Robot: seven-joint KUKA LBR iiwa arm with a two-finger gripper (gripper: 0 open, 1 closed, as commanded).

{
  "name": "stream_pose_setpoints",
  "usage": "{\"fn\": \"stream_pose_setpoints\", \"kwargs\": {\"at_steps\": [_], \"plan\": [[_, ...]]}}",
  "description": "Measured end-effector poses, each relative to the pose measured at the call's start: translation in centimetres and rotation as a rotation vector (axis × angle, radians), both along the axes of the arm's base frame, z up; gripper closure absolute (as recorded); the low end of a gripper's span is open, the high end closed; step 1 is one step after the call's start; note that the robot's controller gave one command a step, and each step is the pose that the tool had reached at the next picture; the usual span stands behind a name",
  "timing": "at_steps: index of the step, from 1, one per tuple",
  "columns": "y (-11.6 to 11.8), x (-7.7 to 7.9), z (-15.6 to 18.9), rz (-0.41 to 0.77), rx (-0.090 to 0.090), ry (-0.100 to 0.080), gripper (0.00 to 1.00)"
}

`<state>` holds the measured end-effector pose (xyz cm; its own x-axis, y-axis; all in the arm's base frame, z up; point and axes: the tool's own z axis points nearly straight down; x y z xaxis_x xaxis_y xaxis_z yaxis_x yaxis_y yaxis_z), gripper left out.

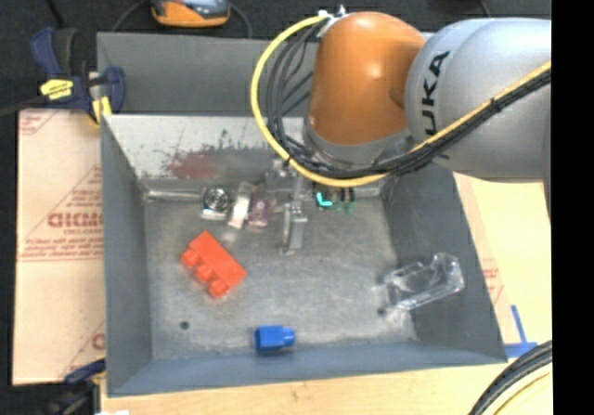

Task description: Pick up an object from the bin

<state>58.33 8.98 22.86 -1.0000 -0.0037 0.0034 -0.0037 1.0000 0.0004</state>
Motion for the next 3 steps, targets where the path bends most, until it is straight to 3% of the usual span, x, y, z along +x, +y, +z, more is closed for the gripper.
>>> {"fn": "stream_pose_setpoints", "kwargs": {"at_steps": [1, 2, 3], "plan": [[-0.2, 6.7, -15.3, 0.022, 0.002, -0.028, 0.00], [1.3, 7.2, -12.6, -0.147, 0.002, -0.012, 0.00], [2.6, 7.2, -12.7, -0.378, 0.001, -0.012, 0.00]]}}
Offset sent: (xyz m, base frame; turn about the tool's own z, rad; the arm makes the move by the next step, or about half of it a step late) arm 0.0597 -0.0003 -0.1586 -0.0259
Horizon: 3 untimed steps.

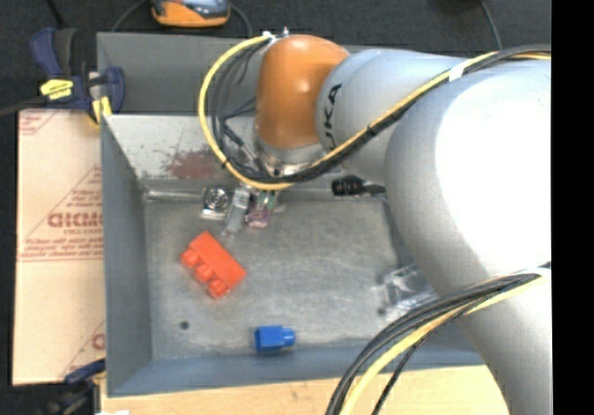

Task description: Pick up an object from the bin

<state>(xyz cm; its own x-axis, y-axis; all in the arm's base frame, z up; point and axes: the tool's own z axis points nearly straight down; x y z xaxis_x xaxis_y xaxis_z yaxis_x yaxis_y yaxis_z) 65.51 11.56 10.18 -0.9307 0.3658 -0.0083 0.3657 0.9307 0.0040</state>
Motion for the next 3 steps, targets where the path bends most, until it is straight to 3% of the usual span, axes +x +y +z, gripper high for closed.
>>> {"fn": "stream_pose_setpoints", "kwargs": {"at_steps": [1, 2, 3], "plan": [[-0.54, -0.26, -3.19, -0.093, 0.000, 0.016, 0.00], [-0.55, -0.26, -3.16, -0.091, 0.000, 0.017, 0.00], [-0.60, -0.14, -3.06, -0.091, -0.001, 0.014, 1.00]]}}
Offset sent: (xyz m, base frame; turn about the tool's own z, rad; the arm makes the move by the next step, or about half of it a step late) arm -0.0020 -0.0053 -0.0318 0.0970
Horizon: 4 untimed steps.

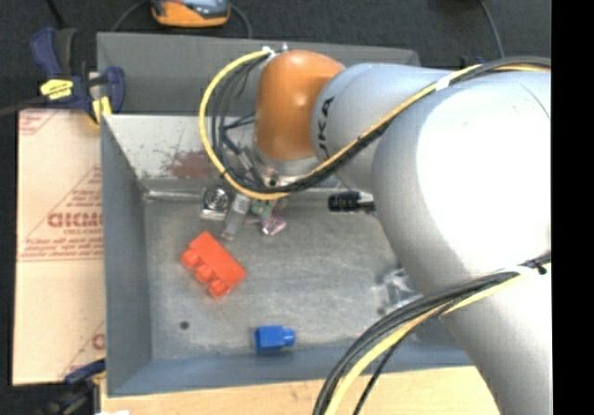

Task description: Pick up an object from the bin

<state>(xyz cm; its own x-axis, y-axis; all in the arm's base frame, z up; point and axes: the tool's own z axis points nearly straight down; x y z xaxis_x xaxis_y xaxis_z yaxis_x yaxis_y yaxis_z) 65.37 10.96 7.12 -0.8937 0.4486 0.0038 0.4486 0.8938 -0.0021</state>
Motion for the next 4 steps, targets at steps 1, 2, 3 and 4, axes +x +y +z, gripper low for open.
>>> {"fn": "stream_pose_setpoints", "kwargs": {"at_steps": [1, 2, 3, 4], "plan": [[-0.1, 0.2, 3.3, 0.000, 0.001, -0.012, 1.00], [-0.1, 0.3, 3.8, 0.001, 0.000, -0.012, 1.00], [-0.1, 0.5, 7.0, 0.002, 0.001, -0.013, 1.00], [-0.1, 0.7, 8.3, 0.003, 0.001, -0.013, 1.00]]}}
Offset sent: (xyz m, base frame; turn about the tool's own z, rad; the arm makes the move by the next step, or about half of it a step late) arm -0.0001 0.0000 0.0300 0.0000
